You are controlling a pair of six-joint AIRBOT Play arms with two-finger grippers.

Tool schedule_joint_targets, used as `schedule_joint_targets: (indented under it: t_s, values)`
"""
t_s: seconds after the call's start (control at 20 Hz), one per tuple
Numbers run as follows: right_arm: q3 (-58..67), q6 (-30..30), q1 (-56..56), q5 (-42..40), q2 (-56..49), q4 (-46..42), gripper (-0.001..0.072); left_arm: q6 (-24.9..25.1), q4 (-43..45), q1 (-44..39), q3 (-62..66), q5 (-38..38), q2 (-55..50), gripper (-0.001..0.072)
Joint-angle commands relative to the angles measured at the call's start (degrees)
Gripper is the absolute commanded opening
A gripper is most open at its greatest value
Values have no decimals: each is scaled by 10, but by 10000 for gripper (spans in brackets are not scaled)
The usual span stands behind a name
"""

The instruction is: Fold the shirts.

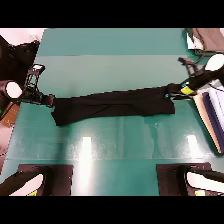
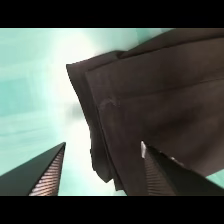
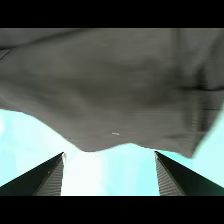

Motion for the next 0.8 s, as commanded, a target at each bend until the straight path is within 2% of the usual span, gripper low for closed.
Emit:
schedule_joint_targets:
  t_s: [0.0,0.1,0.15,0.2,0.25,0.45,0.75]
  values:
    - [-2,-51,-73,6,22,33,629,18,-86,0,10,-14,0,549]
    - [-17,-81,-129,-14,21,103,633,84,-201,0,10,-22,-1,312]
    - [-32,-95,-156,-25,21,132,632,115,-258,-4,10,-21,-1,234]
    - [-49,-112,-186,-34,21,151,632,130,-294,-17,10,-10,0,161]
    - [-67,-127,-210,-44,19,162,632,134,-304,-40,11,1,-1,24]
    - [-106,-191,-277,-43,-38,246,632,101,-304,-180,35,59,-40,21]
    - [-105,-242,-284,-69,-142,253,632,59,-301,-305,196,45,-195,22]
